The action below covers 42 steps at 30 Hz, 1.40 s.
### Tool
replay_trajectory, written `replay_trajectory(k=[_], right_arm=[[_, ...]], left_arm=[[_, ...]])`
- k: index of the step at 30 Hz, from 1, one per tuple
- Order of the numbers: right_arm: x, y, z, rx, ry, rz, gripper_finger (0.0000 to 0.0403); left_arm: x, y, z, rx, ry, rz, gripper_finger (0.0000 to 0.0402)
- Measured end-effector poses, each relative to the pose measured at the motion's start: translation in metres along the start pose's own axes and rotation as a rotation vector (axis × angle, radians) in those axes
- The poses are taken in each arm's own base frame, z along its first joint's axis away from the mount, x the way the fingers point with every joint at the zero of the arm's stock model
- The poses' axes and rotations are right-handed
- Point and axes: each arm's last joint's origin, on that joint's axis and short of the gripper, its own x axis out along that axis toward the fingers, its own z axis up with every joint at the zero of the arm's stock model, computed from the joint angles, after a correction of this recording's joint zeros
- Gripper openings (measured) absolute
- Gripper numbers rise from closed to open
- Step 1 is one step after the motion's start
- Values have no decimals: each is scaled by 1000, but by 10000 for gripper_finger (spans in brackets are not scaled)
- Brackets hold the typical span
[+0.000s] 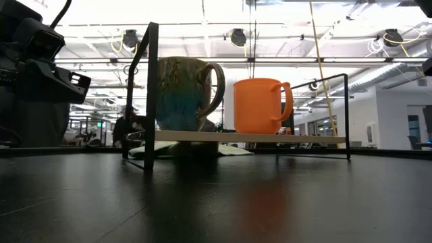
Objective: Stack small to large cups/mugs on shelf
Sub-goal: Put the transparent mug on the shelf
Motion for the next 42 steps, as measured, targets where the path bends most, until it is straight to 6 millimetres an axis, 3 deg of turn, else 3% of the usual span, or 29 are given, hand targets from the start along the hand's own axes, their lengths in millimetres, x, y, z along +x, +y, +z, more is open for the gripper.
replay_trajectory(k=[14,33,42], right_arm=[[0,0,0,-2,0,0,179],[0,-1,1,-118,-25,-25,10],[0,-2,2,-162,-47,-43,3]], left_arm=[[0,0,0,-2,0,0,5],[0,0,0,-2,1,0,5],[0,0,0,-4,0,0,5]])
